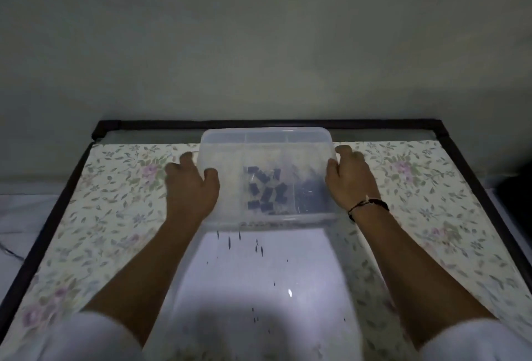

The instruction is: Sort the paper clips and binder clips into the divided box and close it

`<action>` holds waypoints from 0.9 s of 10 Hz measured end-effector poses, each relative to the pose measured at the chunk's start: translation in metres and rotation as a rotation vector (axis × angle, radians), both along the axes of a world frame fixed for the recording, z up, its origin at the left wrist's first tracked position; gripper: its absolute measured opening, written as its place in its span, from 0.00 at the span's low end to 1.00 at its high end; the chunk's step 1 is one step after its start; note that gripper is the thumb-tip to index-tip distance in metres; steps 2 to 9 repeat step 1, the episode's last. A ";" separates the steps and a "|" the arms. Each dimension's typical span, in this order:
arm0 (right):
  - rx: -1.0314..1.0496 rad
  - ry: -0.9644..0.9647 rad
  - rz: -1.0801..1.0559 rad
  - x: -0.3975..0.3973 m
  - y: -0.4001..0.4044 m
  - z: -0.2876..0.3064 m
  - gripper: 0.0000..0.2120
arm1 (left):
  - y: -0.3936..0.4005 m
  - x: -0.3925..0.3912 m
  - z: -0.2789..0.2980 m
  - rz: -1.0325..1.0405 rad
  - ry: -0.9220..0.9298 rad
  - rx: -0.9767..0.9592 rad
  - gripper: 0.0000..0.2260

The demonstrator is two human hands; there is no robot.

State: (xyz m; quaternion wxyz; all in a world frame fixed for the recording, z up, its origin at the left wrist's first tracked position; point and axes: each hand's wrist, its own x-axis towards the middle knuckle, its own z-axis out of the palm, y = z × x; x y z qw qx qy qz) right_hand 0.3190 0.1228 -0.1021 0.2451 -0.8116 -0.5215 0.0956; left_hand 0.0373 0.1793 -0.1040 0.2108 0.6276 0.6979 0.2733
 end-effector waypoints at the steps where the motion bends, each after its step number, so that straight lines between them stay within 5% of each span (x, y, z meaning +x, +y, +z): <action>1: 0.152 0.151 0.045 -0.002 0.005 0.028 0.18 | 0.010 0.007 0.026 -0.018 -0.035 0.085 0.24; 9: 0.152 0.151 0.045 -0.002 0.005 0.028 0.18 | 0.010 0.007 0.026 -0.018 -0.035 0.085 0.24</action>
